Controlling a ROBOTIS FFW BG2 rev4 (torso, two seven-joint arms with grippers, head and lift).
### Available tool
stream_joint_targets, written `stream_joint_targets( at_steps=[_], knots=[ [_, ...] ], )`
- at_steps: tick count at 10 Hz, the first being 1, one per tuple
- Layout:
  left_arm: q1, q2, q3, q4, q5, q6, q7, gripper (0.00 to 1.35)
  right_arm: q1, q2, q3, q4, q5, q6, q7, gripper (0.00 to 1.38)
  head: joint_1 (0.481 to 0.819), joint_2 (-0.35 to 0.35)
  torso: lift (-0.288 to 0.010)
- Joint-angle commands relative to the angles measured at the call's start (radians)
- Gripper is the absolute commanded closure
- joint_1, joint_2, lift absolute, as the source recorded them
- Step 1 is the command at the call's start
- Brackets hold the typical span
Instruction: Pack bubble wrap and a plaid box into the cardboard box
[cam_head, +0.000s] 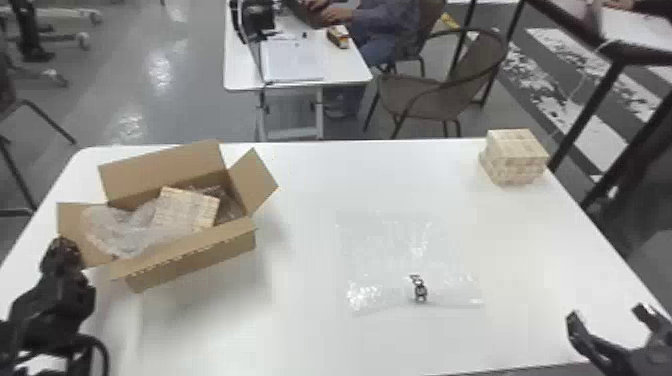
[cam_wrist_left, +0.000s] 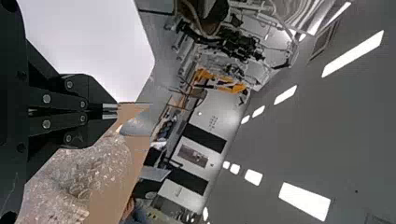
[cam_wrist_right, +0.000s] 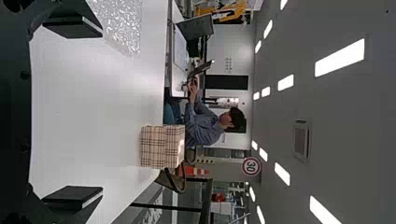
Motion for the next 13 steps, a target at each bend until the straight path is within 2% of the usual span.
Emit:
stream_joint_targets(
  at_steps=[1,3,6,8,9,10,11,12,13],
  knots=[
    [-0.007,-0.003,0.054,0.002,-0.039,-0.021,0.036,1.2,-0.011,0.005,0.007,0.01,-0.005,0.008,0.005,0.11,0.695,-0.022,-0.11],
    [-0.024,-0.003,0.097,0.034,-0.066,-0.058,0.088,1.2,-0.016,0.005,0.02,0.02,-0.01,0.012,0.008,0.11,0.695,0.04,-0.11],
    [-0.033,-0.003,0.181,0.04,-0.169,-0.102,0.223,1.2,-0.036,0.005,0.023,0.033,-0.011,0.024,0.023,0.11,0.695,0.144,-0.11],
    [-0.049,-0.003,0.197,0.085,-0.171,-0.117,0.251,1.2,-0.037,0.005,0.035,0.044,-0.023,0.029,0.025,0.11,0.695,0.194,-0.11],
    [-0.049,-0.003,0.194,0.098,-0.164,-0.127,0.251,1.15,-0.04,0.005,0.038,0.047,-0.023,0.031,0.025,0.11,0.695,0.202,-0.11],
    [-0.047,-0.003,0.184,0.106,-0.166,-0.142,0.251,0.86,-0.04,0.005,0.038,0.047,-0.025,0.032,0.025,0.11,0.695,0.211,-0.11],
    [-0.046,-0.003,0.174,0.108,-0.163,-0.156,0.252,0.51,-0.04,0.005,0.038,0.049,-0.028,0.035,0.025,0.11,0.695,0.211,-0.11],
    [-0.035,-0.003,0.152,0.108,-0.161,-0.203,0.252,0.24,-0.04,0.005,0.038,0.047,-0.028,0.035,0.025,0.11,0.695,0.207,-0.11],
    [-0.013,-0.003,0.112,0.103,-0.132,-0.274,0.254,0.12,-0.04,0.005,0.041,0.046,-0.033,0.035,0.025,0.11,0.695,0.202,-0.11]
  ],
)
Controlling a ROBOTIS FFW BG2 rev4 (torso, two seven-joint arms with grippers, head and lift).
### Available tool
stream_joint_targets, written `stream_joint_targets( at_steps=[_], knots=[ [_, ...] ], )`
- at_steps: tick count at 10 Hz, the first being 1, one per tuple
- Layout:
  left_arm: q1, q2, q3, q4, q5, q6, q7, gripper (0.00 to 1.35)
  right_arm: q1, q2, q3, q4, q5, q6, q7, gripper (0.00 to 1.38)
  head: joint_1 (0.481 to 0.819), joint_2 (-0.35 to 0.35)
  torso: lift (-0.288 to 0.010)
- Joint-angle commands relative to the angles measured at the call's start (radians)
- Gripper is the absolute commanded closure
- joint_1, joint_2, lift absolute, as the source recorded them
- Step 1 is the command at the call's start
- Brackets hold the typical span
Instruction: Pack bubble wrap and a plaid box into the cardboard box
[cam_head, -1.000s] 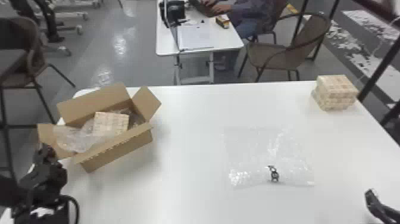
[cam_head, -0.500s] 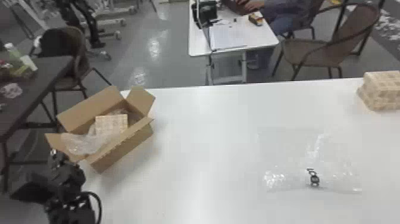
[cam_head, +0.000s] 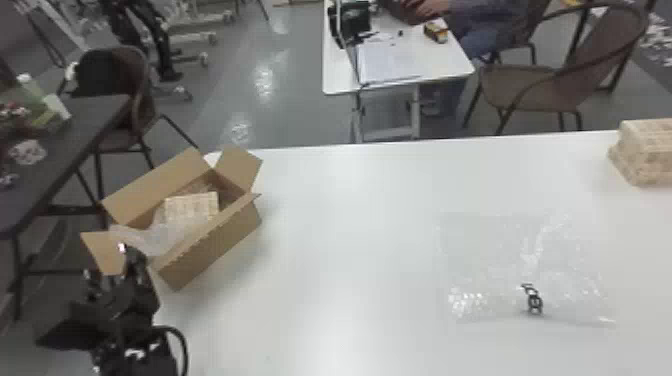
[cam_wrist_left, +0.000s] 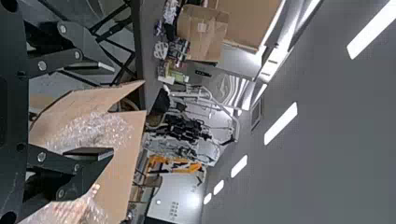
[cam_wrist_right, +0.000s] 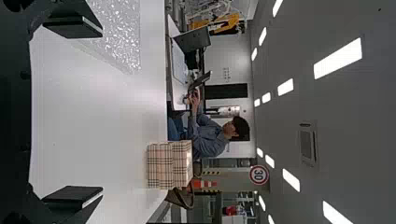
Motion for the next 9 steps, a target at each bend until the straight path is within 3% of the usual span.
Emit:
stream_joint_targets(
  at_steps=[1,3,5,7,9],
  knots=[
    [0.036,-0.003,-0.056,-0.019,0.016,-0.112,0.006,0.12,0.003,0.006,0.002,-0.008,-0.004,0.003,-0.001,0.11,0.695,0.189,-0.11],
    [0.129,-0.003,-0.134,-0.133,-0.029,-0.155,0.022,0.12,0.011,0.006,0.005,-0.025,-0.008,0.008,-0.001,0.11,0.695,0.154,-0.11],
    [0.23,-0.003,-0.227,-0.24,-0.115,-0.13,0.022,0.12,0.021,0.006,0.005,-0.071,-0.001,0.021,-0.003,0.11,0.695,0.104,-0.11],
    [0.291,-0.003,-0.324,-0.277,-0.179,-0.092,0.019,0.12,0.058,0.006,0.041,-0.131,0.004,0.021,-0.034,0.11,0.695,0.015,-0.11],
    [0.32,0.057,-0.372,-0.276,-0.259,-0.033,-0.031,0.12,0.092,0.006,0.089,-0.154,0.006,0.021,-0.058,0.11,0.695,-0.059,-0.11]
  ],
)
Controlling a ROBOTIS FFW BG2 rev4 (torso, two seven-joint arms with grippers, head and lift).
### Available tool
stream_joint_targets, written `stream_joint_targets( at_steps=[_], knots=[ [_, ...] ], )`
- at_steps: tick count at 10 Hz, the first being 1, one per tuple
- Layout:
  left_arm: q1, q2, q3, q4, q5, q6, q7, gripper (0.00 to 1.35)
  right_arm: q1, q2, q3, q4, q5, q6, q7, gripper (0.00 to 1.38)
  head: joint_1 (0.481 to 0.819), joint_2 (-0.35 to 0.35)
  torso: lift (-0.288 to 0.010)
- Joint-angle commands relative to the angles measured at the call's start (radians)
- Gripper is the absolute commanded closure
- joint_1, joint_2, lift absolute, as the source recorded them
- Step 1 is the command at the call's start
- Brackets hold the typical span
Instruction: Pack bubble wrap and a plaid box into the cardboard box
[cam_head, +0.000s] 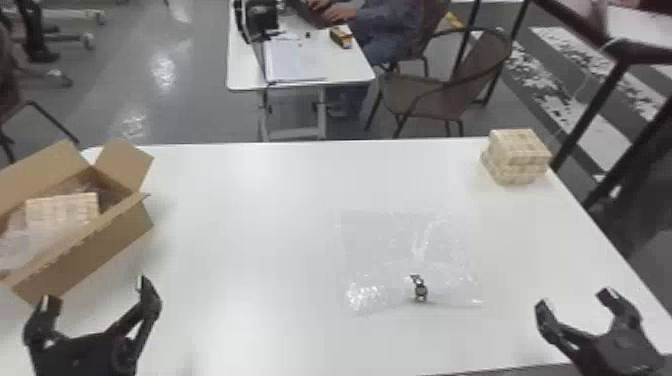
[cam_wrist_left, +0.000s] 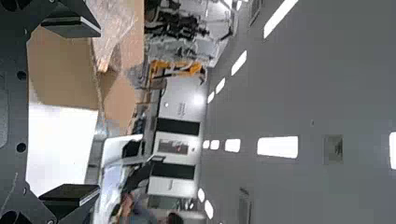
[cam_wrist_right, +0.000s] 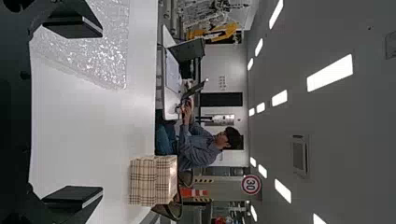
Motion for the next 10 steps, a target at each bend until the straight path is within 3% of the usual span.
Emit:
stream_joint_targets(
  at_steps=[1,2,3,5,6,8,10],
  knots=[
    [0.023,0.038,-0.01,0.003,-0.067,0.054,-0.03,0.12,0.016,0.006,0.029,-0.009,0.008,0.0,-0.008,0.11,0.695,-0.081,-0.11],
    [0.033,0.039,-0.001,0.018,-0.105,0.072,-0.05,0.13,0.025,0.006,0.04,-0.009,0.009,0.0,-0.009,0.11,0.695,-0.091,-0.11],
    [0.049,0.026,0.007,0.039,-0.107,0.074,-0.07,0.14,0.045,0.006,0.061,-0.017,0.009,0.0,-0.018,0.11,0.695,-0.094,-0.11],
    [0.081,-0.036,0.054,0.052,-0.127,0.072,-0.19,0.14,0.107,0.006,0.132,-0.055,0.06,-0.011,-0.09,0.11,0.695,-0.086,-0.11],
    [0.09,-0.042,0.086,0.05,-0.136,0.066,-0.216,0.14,0.137,0.006,0.162,-0.078,0.086,-0.018,-0.149,0.11,0.695,-0.08,-0.11],
    [0.104,-0.042,0.143,0.049,-0.142,0.058,-0.3,0.14,0.15,0.006,0.201,-0.07,0.089,-0.064,-0.179,0.11,0.695,-0.035,-0.11],
    [0.106,-0.042,0.157,0.047,-0.15,0.058,-0.315,0.14,0.153,0.006,0.213,-0.07,0.097,-0.064,-0.193,0.11,0.695,0.007,-0.11]
  ],
)
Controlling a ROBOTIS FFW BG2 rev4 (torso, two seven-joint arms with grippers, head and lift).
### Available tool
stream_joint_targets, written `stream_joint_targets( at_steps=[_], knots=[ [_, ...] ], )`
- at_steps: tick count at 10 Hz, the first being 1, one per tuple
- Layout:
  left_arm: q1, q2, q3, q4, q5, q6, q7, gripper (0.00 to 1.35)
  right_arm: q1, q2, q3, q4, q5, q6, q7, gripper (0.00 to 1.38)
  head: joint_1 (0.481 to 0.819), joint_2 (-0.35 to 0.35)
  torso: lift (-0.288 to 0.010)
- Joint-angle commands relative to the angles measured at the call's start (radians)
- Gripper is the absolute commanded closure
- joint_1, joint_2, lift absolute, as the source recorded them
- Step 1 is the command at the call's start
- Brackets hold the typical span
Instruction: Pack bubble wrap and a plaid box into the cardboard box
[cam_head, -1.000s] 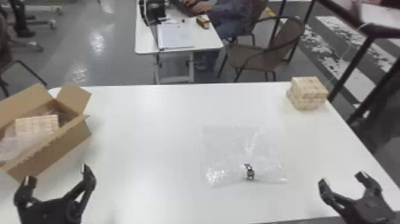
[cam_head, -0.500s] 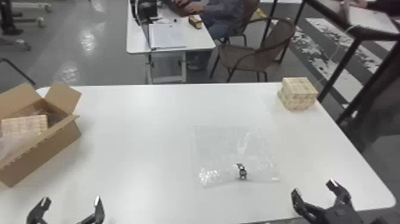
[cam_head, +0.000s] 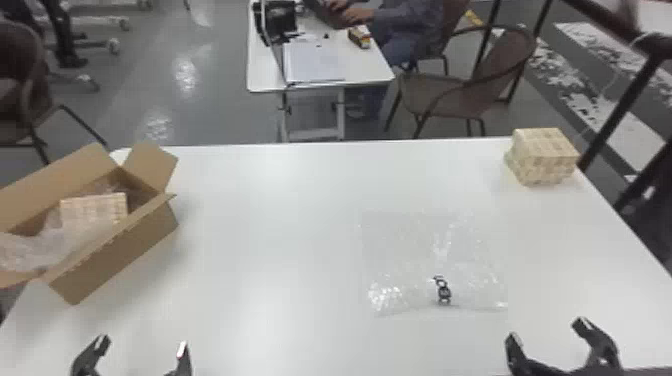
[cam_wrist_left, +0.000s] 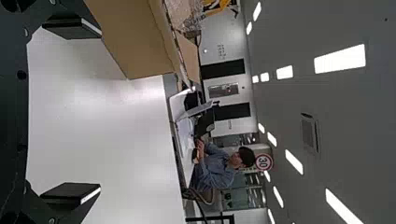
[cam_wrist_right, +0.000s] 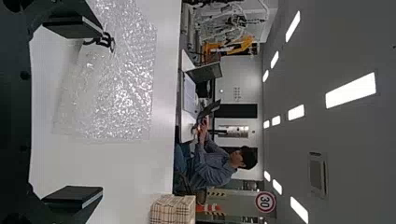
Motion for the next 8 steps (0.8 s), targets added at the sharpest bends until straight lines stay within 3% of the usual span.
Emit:
stream_joint_targets(
  at_steps=[1,8],
  knots=[
    [-0.006,-0.003,-0.004,0.0,-0.001,0.005,0.0,0.14,0.001,0.006,0.002,-0.001,0.0,0.0,-0.001,0.11,0.695,0.022,-0.11],
    [-0.014,-0.003,0.0,0.003,0.002,0.005,0.0,0.14,-0.006,0.006,0.007,0.001,-0.016,0.001,-0.001,0.11,0.695,0.029,-0.11]
  ],
)
